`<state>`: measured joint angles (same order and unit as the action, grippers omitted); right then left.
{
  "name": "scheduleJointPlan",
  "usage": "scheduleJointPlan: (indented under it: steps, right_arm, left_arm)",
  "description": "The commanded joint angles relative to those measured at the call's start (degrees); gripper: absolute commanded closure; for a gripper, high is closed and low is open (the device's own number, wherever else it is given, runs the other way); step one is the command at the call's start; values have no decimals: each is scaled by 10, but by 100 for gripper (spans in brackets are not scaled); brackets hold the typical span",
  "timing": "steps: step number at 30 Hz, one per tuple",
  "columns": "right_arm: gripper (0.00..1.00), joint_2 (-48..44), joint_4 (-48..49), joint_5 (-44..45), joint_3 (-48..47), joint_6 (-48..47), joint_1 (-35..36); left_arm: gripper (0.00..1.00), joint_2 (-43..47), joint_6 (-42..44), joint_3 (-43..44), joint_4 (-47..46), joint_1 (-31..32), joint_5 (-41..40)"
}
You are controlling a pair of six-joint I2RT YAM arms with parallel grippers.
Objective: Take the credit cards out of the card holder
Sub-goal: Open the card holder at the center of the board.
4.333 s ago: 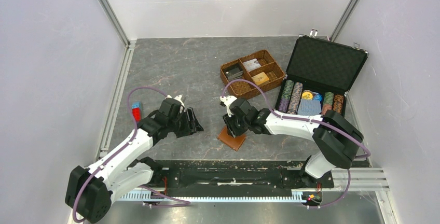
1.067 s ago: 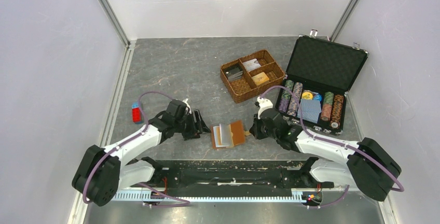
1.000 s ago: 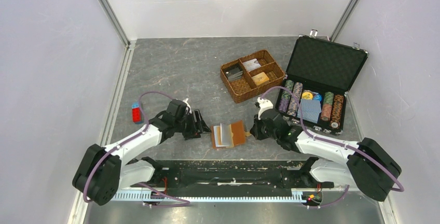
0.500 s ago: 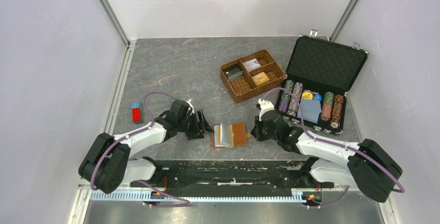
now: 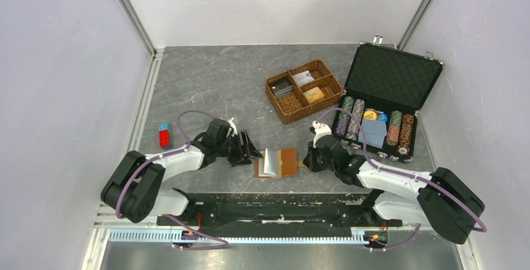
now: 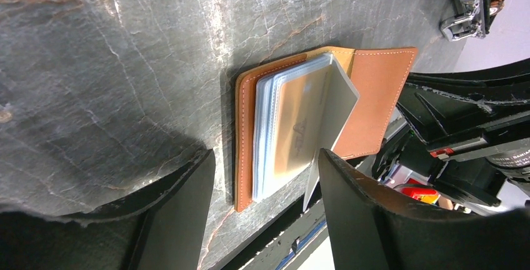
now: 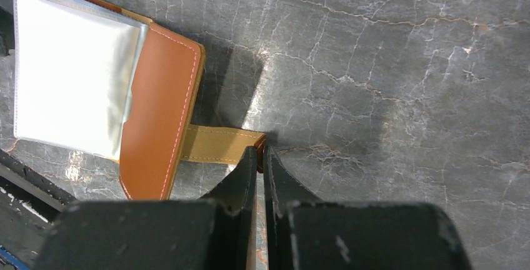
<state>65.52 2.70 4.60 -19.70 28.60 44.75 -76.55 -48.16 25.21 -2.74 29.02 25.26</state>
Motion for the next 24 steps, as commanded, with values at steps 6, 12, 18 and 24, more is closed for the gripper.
scheduleJointPlan:
  steps: [6, 12, 18, 24]
  right_arm:
    - [100, -10, 18, -4, 15, 7, -2]
    - [100, -8, 23, -15, 10, 11, -2]
    - [100, -8, 26, -22, 10, 13, -2]
    - [100, -18, 27, -24, 14, 12, -2]
  left_arm:
    - [36, -10, -5, -2, -7, 11, 2]
    - [46, -5, 0, 22, 17, 27, -3]
    - [50, 4, 6, 47, 49, 53, -19]
    - [52, 1, 12, 72, 69, 74, -32]
